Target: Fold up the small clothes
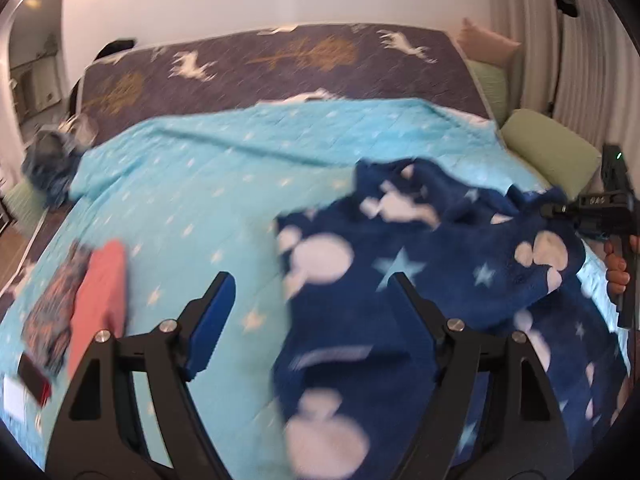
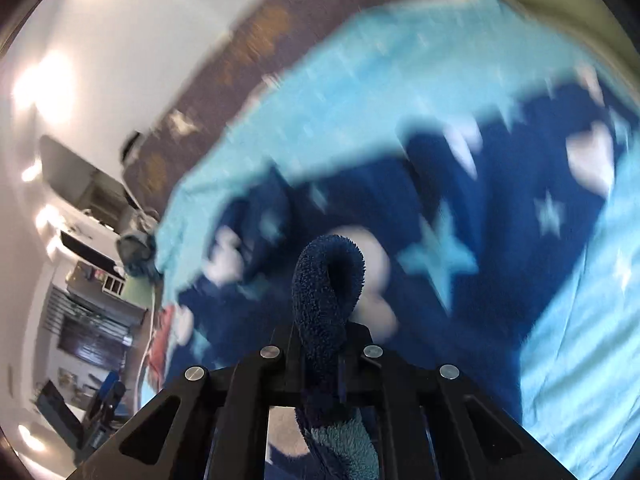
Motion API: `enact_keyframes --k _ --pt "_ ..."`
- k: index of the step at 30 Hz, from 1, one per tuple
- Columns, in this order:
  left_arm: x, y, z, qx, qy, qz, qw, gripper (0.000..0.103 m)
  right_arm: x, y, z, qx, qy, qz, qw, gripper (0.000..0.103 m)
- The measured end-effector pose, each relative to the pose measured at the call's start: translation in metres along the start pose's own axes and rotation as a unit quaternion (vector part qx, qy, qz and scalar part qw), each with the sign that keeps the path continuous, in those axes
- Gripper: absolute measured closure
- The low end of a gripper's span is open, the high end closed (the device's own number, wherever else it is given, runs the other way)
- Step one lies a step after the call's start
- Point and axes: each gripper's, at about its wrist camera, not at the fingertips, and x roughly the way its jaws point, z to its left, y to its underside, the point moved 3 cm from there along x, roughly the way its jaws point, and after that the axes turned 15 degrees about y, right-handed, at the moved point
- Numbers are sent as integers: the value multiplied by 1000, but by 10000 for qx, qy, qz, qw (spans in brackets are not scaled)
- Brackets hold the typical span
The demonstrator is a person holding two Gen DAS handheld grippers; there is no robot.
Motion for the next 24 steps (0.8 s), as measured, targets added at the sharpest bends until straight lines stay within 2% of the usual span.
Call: enact_keyframes --k 2,4,5,6,7,8,9,10,13,15,16,18,19,20,21,22,23,24 --pt "33 -7 -6 63 251 140 9996 24 -19 -11 12 -138 -131 -352 9992 93" --pt "70 -3 -3 147 -144 545 9983 24 -19 -16 11 -113 -13 -313 9994 88" --pt "97 6 3 143 -538 989 9935 24 -13 -16 8 -106 186 -208 9996 78" --pt "122 20 14 103 -927 1483 9845 25 1 -13 -2 -131 763 36 9970 66" --pt "132 30 23 -80 -978 1697 9806 25 11 -10 -13 -134 1335 207 9907 63" --pt "130 33 30 -428 -776 1557 9838 24 21 -4 -31 -59 2046 374 9781 62" --pt "124 33 36 -666 -714 1455 9845 22 20 1 -40 9 2024 384 9786 62" --pt "120 33 41 -788 -754 1443 9835 22 16 6 -47 120 1756 333 9838 62" --pt "111 31 49 -908 -994 1344 9817 22 -12 18 -57 303 1242 129 9917 62" --pt "110 32 50 -981 -1040 1301 9811 22 -30 25 -41 3 723 -46 9974 62" --pt "111 31 50 -954 -1084 1277 9812 22 -37 30 -28 -187 303 -57 9993 62" --pt "110 34 44 -816 -1227 1201 9818 21 -39 40 -2 -499 -390 141 9979 65" --pt "109 35 41 -767 -1281 1170 9818 21 -36 48 6 -649 -568 302 9958 66" --pt "107 34 41 -719 -1325 1143 9819 22 -25 60 14 -897 -338 545 9939 69" --pt "105 29 42 -704 -1322 1114 9824 22 -14 67 14 -1051 111 683 9921 72" --pt "100 26 38 -711 -1256 1062 9838 22 -2 74 9 -1176 622 820 9877 78" --pt "94 22 35 -719 -1131 980 9861 22 9 83 0 -1225 981 924 9833 91" --pt "87 18 30 -699 -976 877 9889 22 7 85 -4 -1115 858 843 9865 91"
